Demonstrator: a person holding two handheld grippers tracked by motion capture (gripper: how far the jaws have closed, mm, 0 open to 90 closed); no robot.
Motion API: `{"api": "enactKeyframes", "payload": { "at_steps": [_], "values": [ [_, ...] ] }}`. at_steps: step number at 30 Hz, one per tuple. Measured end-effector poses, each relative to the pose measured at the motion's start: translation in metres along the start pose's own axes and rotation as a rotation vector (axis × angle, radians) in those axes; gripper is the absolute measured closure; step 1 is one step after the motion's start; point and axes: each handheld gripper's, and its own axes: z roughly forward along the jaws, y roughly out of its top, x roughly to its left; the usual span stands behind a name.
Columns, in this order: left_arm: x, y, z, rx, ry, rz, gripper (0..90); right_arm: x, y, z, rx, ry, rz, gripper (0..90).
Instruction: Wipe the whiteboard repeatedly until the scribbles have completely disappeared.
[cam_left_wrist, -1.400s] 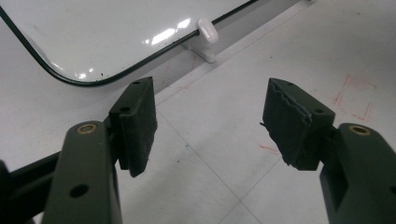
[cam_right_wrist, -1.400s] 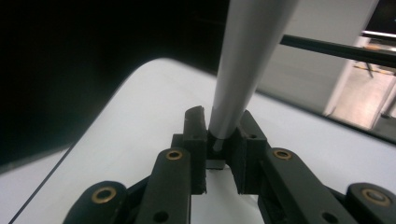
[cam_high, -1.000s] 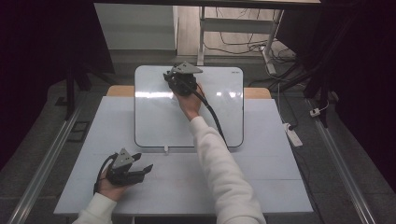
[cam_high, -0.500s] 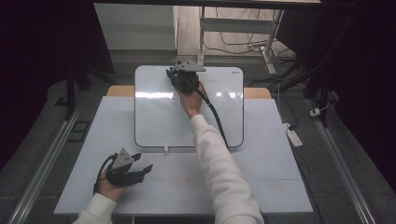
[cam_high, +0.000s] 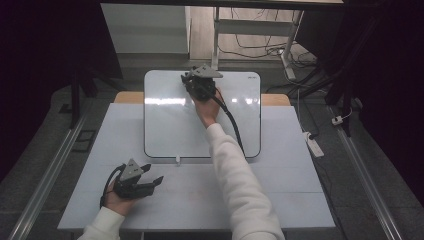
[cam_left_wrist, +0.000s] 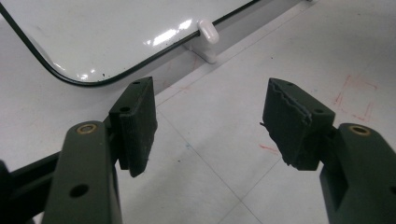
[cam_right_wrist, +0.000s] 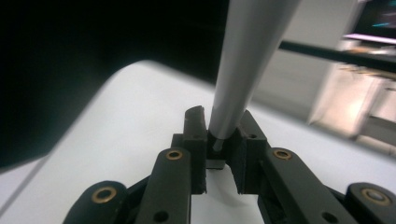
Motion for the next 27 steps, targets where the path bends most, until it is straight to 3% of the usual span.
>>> {"api": "enactKeyframes", "payload": {
  "at_steps": [2,4,10,12,14,17,19,23,25,27],
  "values": [
    [0.0,0.0,0.0,0.0,0.001,0.001,35.5,0.011,-0.004,0.003,0.026,0.056,-0.035,77.7],
    [-0.001,0.0,-0.001,-0.002,0.003,0.002,35.5,0.014,-0.006,0.003,0.031,0.064,-0.062,77.7],
    [0.0,0.0,-0.002,-0.006,0.005,-0.001,35.5,-0.017,0.0,-0.009,-0.033,-0.048,0.043,77.7],
    [0.0,0.0,-0.001,-0.005,0.004,-0.002,35.5,-0.017,-0.001,-0.008,-0.037,-0.046,0.053,77.7],
    [0.0,0.0,-0.001,-0.002,0.003,0.0,35.5,-0.01,-0.004,-0.005,-0.031,0.002,0.042,77.7],
    [0.0,0.0,-0.001,-0.002,0.003,0.0,35.5,0.004,-0.008,0.001,-0.003,0.056,-0.019,77.7],
    [0.0,0.0,-0.001,-0.004,0.005,0.001,35.5,0.002,-0.006,0.0,-0.002,0.053,-0.022,77.7],
    [0.0,0.0,-0.002,-0.007,0.004,-0.001,35.5,-0.013,-0.002,-0.006,-0.034,-0.043,0.04,77.7],
    [0.001,0.0,-0.002,-0.007,0.003,-0.002,35.5,-0.013,-0.004,-0.008,-0.036,-0.039,0.044,77.7],
    [0.001,0.0,-0.001,-0.003,0.002,-0.002,35.5,-0.004,-0.009,-0.008,-0.018,0.015,0.033,77.7]
  ]
}}
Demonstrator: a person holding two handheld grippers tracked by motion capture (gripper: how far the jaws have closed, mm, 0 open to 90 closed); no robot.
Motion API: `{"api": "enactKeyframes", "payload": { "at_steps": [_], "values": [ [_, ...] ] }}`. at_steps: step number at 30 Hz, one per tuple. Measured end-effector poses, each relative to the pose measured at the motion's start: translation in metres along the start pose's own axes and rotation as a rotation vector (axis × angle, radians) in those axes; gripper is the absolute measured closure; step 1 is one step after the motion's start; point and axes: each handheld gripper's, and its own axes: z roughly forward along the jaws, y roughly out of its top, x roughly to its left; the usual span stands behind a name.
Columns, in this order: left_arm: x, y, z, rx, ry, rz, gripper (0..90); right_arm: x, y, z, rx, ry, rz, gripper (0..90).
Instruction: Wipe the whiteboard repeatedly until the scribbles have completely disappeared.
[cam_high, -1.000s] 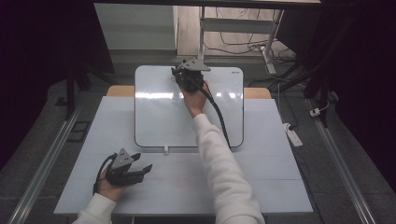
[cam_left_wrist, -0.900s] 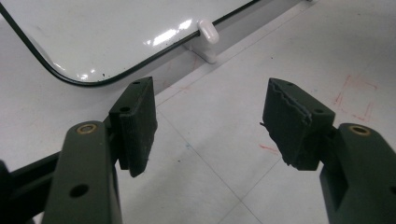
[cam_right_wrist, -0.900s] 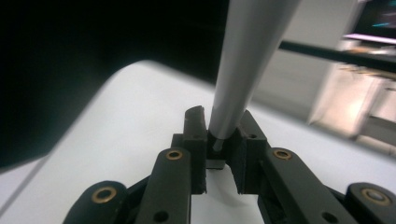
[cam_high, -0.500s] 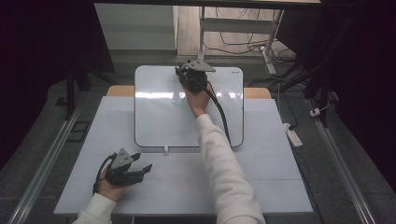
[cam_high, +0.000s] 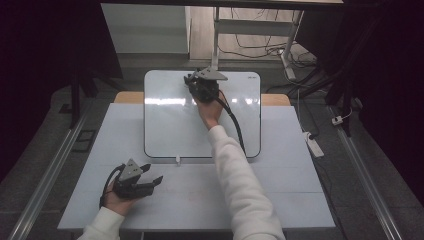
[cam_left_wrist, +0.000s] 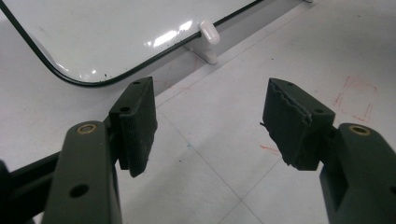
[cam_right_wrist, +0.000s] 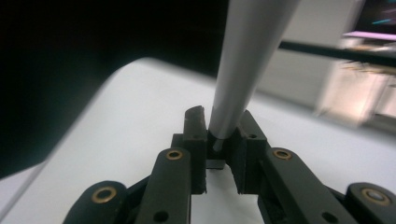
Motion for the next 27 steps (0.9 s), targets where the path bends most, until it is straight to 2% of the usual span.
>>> {"api": "enactKeyframes", "payload": {
  "at_steps": [1,2,3,4,7,8,9,10,12,13,14,16,18,21,22,23,24,25,27],
  "values": [
    [0.0,0.0,0.0,0.001,-0.001,0.002,35.5,0.004,-0.003,0.001,0.01,0.029,-0.011,77.7],
    [-0.001,0.0,0.0,0.001,0.0,0.002,35.5,0.011,-0.006,0.001,0.026,0.038,-0.045,77.7],
    [-0.001,0.0,0.0,0.001,-0.001,0.005,35.5,0.014,-0.008,0.0,0.029,0.029,-0.081,77.7],
    [-0.002,0.0,-0.001,-0.001,0.002,0.004,35.5,0.012,-0.009,-0.003,0.023,0.022,-0.079,77.7],
    [-0.001,0.0,-0.002,-0.003,0.003,0.001,35.5,-0.001,-0.008,-0.011,0.0,-0.055,-0.025,77.7],
    [-0.001,0.0,-0.001,-0.004,0.002,0.001,35.5,-0.004,-0.008,-0.013,-0.014,-0.058,0.005,77.7],
    [-0.001,0.0,-0.001,-0.002,0.004,0.001,35.5,-0.003,-0.009,-0.014,-0.022,-0.058,0.014,77.7],
    [-0.001,0.0,0.0,0.001,0.003,0.0,35.5,0.0,-0.01,-0.013,-0.023,-0.06,0.001,77.7],
    [-0.001,0.0,0.0,0.002,0.001,0.002,35.5,0.007,-0.013,-0.01,-0.006,-0.022,-0.029,77.7],
    [-0.001,0.0,0.0,0.002,0.003,0.001,35.5,0.01,-0.014,-0.009,-0.001,-0.021,-0.054,77.7],
    [-0.001,0.0,0.0,0.001,0.003,0.002,35.5,0.009,-0.013,-0.01,-0.002,-0.023,-0.055,77.7],
    [-0.001,0.0,0.001,0.003,0.004,0.003,35.5,0.003,-0.012,-0.01,-0.02,-0.038,-0.014,77.7],
    [-0.002,0.0,0.001,0.004,0.003,0.005,35.5,0.002,-0.009,-0.008,-0.029,-0.043,-0.002,77.7],
    [-0.001,0.0,0.001,0.007,0.003,0.007,35.5,0.012,-0.009,0.0,-0.025,-0.008,-0.029,77.7],
    [-0.001,0.0,0.001,0.006,0.003,0.004,35.5,0.016,-0.01,0.002,-0.012,-0.005,-0.064,77.7],
    [-0.001,0.0,0.0,0.003,0.004,0.0,35.5,0.015,-0.01,0.001,-0.009,-0.004,-0.069,77.7],
    [0.0,0.0,0.0,0.002,0.005,-0.001,35.5,0.011,-0.01,-0.002,-0.009,-0.002,-0.051,77.8],
    [0.0,-0.001,-0.001,0.001,0.006,-0.001,35.5,0.008,-0.01,-0.004,-0.009,-0.014,-0.034,77.7],
    [0.0,-0.001,-0.001,0.0,0.006,-0.001,35.5,-0.004,-0.009,-0.015,-0.014,-0.077,-0.005,77.8]
  ]
}}
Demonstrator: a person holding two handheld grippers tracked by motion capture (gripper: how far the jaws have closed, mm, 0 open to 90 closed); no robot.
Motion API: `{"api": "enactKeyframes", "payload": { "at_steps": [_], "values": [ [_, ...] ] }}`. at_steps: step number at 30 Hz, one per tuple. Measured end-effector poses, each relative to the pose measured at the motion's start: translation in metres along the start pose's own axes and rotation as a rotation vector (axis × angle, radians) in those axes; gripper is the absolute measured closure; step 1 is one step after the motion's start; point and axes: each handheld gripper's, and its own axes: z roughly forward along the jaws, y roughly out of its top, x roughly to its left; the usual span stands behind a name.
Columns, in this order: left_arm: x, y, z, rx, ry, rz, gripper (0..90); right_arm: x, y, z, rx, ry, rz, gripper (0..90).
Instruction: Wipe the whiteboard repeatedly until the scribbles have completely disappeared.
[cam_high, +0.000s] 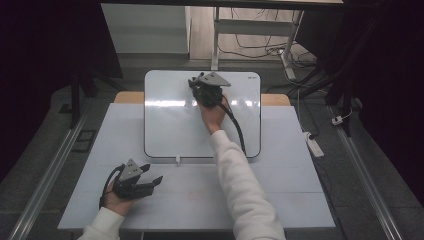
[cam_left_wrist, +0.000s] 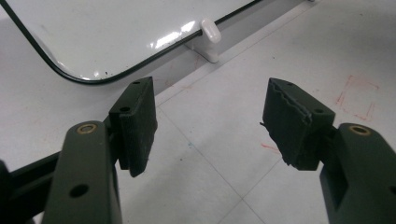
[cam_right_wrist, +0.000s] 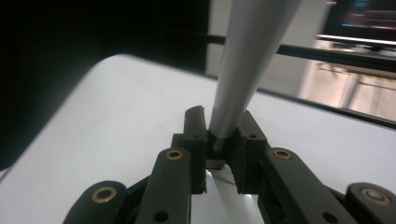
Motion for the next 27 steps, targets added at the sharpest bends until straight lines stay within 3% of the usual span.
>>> {"api": "enactKeyframes", "payload": {
  "at_steps": [1,3,5,7,9,13,14,16,19,21,24,27],
  "values": [
    [0.0,0.0,0.0,0.0,0.0,0.001,35.5,-0.008,0.0,-0.007,-0.008,-0.029,0.026,77.8],
    [-0.001,0.001,0.001,0.001,-0.002,0.002,35.5,-0.015,-0.001,-0.012,-0.015,-0.042,0.051,77.7],
    [-0.002,0.002,0.002,0.002,-0.002,0.006,35.5,-0.012,-0.003,-0.012,-0.009,-0.041,0.037,77.7],
    [-0.002,0.002,0.003,0.004,-0.003,0.008,35.5,0.0,-0.005,-0.008,0.005,0.014,-0.005,77.7],
    [-0.002,0.002,0.003,0.006,-0.002,0.007,35.5,0.004,-0.006,-0.008,0.017,0.015,-0.045,77.7],
    [-0.001,0.001,0.001,0.0,0.0,0.002,35.5,-0.015,-0.006,-0.016,-0.002,-0.046,0.032,77.7],
    [-0.001,0.001,0.001,0.001,0.0,0.002,35.5,-0.017,-0.006,-0.017,-0.008,-0.041,0.049,77.7],
    [-0.001,0.001,0.002,0.001,-0.001,0.001,35.5,-0.01,-0.007,-0.016,-0.008,-0.044,0.021,77.7],
    [-0.001,0.001,0.002,0.002,-0.001,0.005,35.5,0.001,-0.01,-0.012,0.009,0.01,-0.029,77.7],
    [-0.001,0.001,0.001,0.001,0.0,0.004,35.5,-0.004,-0.009,-0.014,0.007,0.017,-0.008,77.7],
    [0.0,0.001,0.0,-0.001,0.001,0.0,35.4,-0.012,-0.008,-0.017,0.001,-0.018,0.025,77.7],
    [0.001,0.0,0.001,-0.001,0.001,-0.004,35.4,-0.012,-0.006,-0.021,0.022,-0.001,-0.004,77.7]
  ]
}}
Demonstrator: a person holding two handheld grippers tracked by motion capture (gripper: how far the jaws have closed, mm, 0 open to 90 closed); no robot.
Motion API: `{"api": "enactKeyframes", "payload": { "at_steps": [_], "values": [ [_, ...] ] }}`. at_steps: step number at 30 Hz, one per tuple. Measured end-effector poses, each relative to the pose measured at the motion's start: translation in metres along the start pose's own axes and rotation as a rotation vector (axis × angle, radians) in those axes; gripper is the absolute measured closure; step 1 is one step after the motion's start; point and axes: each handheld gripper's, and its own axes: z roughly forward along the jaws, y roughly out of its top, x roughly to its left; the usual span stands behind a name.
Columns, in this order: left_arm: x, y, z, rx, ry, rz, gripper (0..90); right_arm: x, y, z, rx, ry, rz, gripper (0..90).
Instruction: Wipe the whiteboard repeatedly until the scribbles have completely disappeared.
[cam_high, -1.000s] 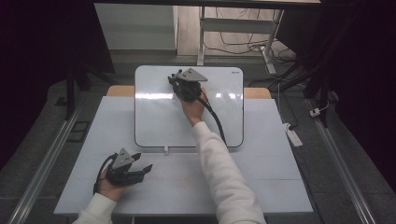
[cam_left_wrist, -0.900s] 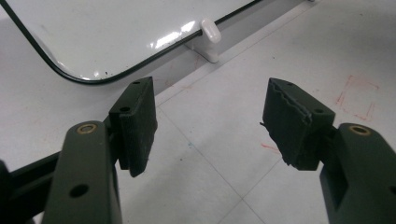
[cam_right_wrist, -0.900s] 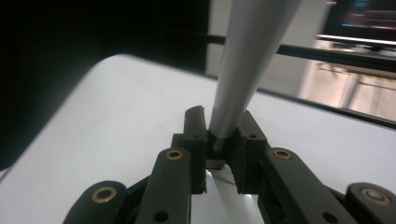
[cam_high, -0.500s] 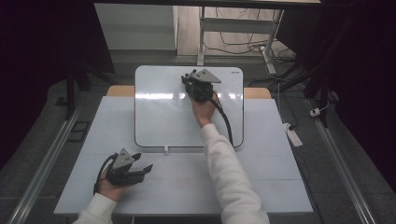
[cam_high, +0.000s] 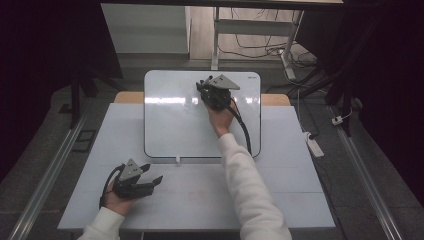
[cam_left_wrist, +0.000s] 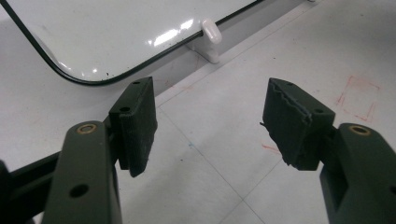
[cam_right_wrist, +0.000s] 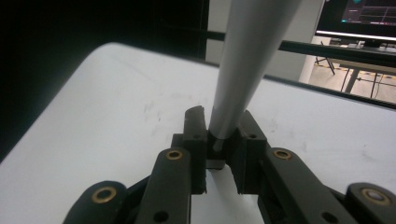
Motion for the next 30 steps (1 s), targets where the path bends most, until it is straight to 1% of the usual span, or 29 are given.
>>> {"api": "enactKeyframes", "payload": {
  "at_steps": [1,3,4,9,11,13,15,17,21,23,25,27,30],
  "values": [
    [0.0,0.0,0.0,0.001,-0.001,0.0,35.4,0.0,0.0,-0.002,0.006,0.008,0.003,77.7],
    [0.001,0.0,0.0,-0.001,0.002,-0.003,35.4,-0.005,0.0,-0.011,0.007,0.055,0.027,77.7],
    [0.001,-0.001,-0.001,-0.001,0.003,-0.004,35.5,-0.006,-0.001,-0.016,0.007,0.071,0.035,77.7],
    [0.003,-0.001,0.0,0.004,0.012,-0.007,35.5,-0.007,-0.001,-0.051,0.033,0.15,0.026,77.7],
    [0.003,-0.001,0.001,0.006,0.018,-0.002,35.4,-0.007,-0.003,-0.069,0.05,0.182,0.024,77.7],
    [0.002,-0.002,0.001,0.005,0.024,0.002,35.5,-0.006,-0.007,-0.082,0.067,0.203,0.028,77.7],
    [0.003,-0.002,0.0,0.005,0.026,0.005,35.5,-0.006,-0.013,-0.099,0.083,0.235,0.039,77.7],
    [0.003,-0.002,-0.001,-0.002,0.025,0.0,35.4,-0.004,-0.019,-0.111,0.102,0.263,0.053,77.7],
    [0.003,-0.001,-0.002,-0.016,0.03,0.002,35.4,0.003,-0.036,-0.137,0.16,0.317,0.065,77.7],
    [0.003,-0.001,-0.002,-0.023,0.032,0.002,35.4,0.008,-0.044,-0.147,0.189,0.338,0.069,77.6],
    [0.003,-0.001,-0.003,-0.03,0.035,0.002,35.3,0.011,-0.052,-0.157,0.216,0.357,0.084,77.7],
    [0.003,-0.001,-0.004,-0.038,0.041,0.0,35.3,0.014,-0.059,-0.165,0.232,0.375,0.095,77.7],
    [0.002,0.0,-0.006,-0.05,0.045,0.002,35.2,0.017,-0.069,-0.175,0.254,0.385,0.096,77.6]
  ]
}}
